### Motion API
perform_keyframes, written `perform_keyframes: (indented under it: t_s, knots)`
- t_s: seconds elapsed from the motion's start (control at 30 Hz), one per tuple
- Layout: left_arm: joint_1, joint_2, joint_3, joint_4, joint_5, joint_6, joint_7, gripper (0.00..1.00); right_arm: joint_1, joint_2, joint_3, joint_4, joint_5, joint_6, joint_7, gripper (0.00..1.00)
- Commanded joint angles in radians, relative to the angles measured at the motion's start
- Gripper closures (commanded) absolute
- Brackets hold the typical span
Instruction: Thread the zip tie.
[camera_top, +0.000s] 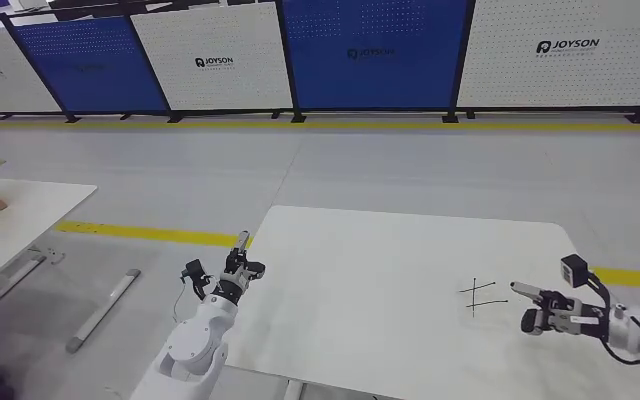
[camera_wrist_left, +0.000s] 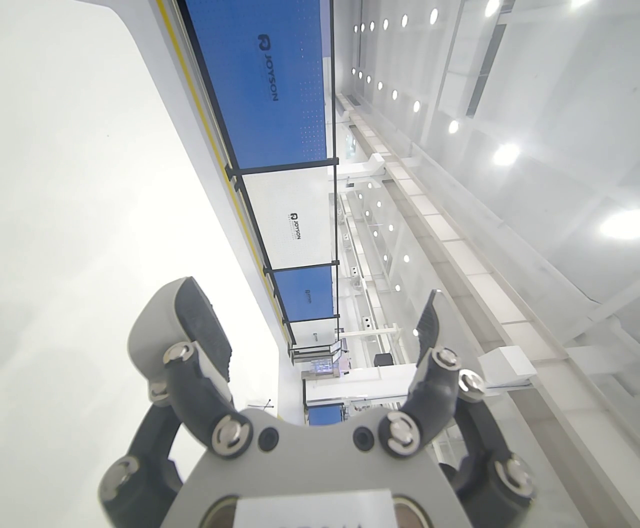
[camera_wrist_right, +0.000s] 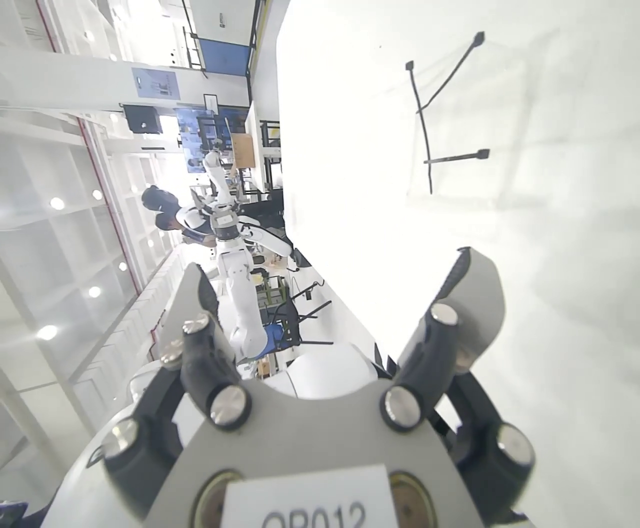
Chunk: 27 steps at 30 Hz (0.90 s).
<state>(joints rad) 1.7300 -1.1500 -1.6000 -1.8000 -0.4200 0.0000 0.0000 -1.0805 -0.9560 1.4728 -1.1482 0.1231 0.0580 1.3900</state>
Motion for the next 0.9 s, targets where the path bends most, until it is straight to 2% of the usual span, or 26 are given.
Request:
perform_keyframes:
  t_s: [0.0,0.1,0.2,0.7,0.8,0.87]
  knots:
    - [0.000,0.000,0.000,0.000,0.000,0.000,0.000,0.00,0.022,0.011,-0.021,0.036,0.000,-0.013,0.000,0.00]
    - [0.000,0.000,0.000,0.000,0.000,0.000,0.000,0.00,0.046,0.026,-0.044,0.072,-0.036,-0.027,0.000,0.00]
    - [0.000,0.000,0.000,0.000,0.000,0.000,0.000,0.00,0.061,0.029,-0.122,0.070,-0.048,-0.031,0.000,0.00]
    - [0.000,0.000,0.000,0.000,0.000,0.000,0.000,0.00,0.061,0.029,-0.122,0.070,-0.048,-0.031,0.000,0.00]
    - [0.000,0.000,0.000,0.000,0.000,0.000,0.000,0.00,0.064,0.026,-0.116,0.086,-0.036,-0.084,-0.077,0.00]
    - [0.000,0.000,0.000,0.000,0.000,0.000,0.000,0.00,0.079,0.023,-0.129,0.100,-0.050,-0.098,-0.117,0.00]
